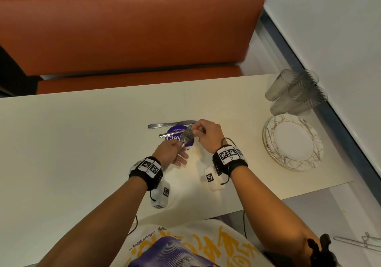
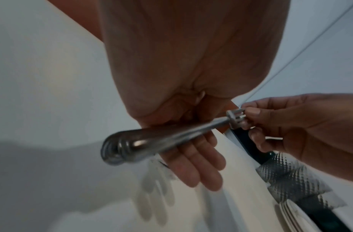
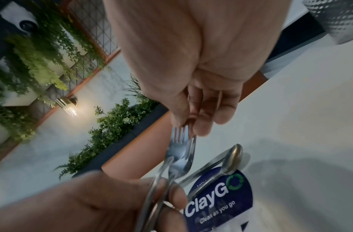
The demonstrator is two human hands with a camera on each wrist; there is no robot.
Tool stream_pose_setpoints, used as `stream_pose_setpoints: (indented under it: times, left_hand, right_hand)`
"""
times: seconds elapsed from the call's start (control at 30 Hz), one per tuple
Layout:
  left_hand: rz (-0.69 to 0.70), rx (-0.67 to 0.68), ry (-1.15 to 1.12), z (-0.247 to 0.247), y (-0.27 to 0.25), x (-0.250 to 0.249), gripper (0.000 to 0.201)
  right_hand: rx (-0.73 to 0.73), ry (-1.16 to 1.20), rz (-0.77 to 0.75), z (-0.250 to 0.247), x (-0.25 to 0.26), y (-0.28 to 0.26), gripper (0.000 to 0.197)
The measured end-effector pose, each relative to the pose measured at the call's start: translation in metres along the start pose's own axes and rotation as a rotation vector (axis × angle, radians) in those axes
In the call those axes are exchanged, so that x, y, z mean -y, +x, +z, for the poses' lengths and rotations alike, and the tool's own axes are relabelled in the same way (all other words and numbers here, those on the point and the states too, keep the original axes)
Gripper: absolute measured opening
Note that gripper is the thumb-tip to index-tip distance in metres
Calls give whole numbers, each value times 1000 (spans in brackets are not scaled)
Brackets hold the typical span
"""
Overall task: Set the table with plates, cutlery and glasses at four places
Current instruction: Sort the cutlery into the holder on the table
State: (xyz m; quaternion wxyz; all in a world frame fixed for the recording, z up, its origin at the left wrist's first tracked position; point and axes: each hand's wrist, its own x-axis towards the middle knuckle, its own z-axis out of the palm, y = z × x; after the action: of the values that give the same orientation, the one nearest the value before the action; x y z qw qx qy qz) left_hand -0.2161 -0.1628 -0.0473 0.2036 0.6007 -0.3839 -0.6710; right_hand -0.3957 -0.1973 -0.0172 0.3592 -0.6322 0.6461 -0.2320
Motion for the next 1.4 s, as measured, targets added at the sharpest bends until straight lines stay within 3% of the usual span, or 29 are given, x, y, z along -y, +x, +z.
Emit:
stream_pose_setpoints:
  times: [0.2, 0.33, 1.0, 1.27, 1.4]
  left_hand:
    - [-59, 33, -98, 2, -8, -12, 37]
    - [-110, 80, -131, 1, -8, -12, 35]
    - [-159, 106, -133, -9, 20, -2, 31]
    - [-181, 93, -22, -9, 23, -8, 35]
    - [-110, 83, 164, -5, 25, -11, 13]
  right_hand:
    - [-100, -49, -20, 6, -2, -2, 6]
    - [-120, -76, -27, 9, -4, -2, 15]
    - [54, 21, 56, 19, -23, 14, 32]
    - [75, 57, 99, 21, -27, 21, 29]
    - [66, 87, 159, 21, -27, 22, 29]
